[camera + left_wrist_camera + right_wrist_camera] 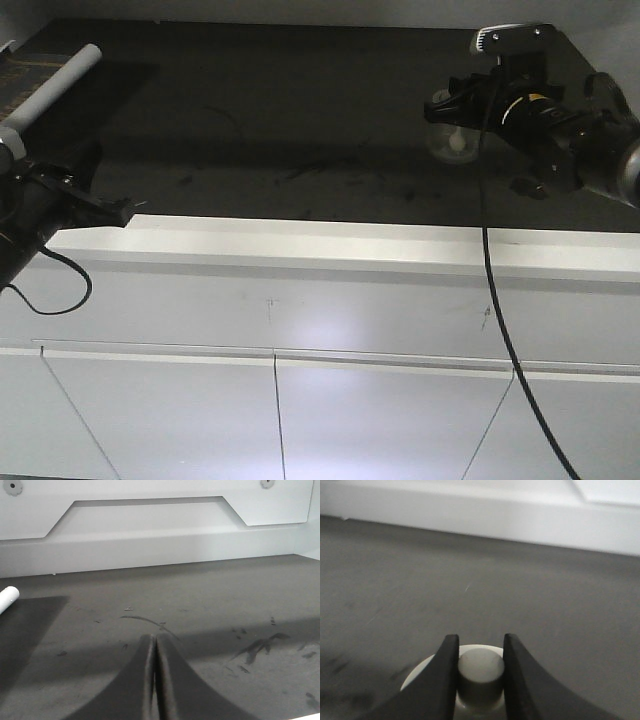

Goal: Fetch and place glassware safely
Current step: 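Lower the right gripper and close it on the jar's white lid, then lift the jar and pull it out of the hood with the right gripper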

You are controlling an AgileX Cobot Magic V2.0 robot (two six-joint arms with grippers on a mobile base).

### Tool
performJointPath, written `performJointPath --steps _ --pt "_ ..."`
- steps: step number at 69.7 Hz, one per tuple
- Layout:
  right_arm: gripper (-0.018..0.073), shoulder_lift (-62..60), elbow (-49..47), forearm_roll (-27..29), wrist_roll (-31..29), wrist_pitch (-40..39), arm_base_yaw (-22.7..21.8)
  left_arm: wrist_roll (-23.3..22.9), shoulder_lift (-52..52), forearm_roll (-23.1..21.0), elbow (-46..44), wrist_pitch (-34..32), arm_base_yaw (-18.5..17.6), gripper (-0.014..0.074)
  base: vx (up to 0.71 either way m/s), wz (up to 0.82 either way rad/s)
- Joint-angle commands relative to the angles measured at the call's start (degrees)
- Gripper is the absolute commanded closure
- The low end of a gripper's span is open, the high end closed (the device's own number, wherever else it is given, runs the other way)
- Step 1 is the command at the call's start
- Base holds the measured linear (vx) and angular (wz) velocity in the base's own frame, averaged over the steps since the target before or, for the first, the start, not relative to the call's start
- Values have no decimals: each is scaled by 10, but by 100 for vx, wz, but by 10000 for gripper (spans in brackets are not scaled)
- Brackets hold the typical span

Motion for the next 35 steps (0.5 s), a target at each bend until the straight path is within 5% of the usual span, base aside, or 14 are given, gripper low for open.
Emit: performJointPath --steps 1,35 --pt "564 -85 33 -6 7 -66 4 -1 -21 -10 -13 -41 2 603 0 0" --pt "563 -282 202 -92 90 -78 105 -6 -21 -10 -13 -61 2 603 0 0"
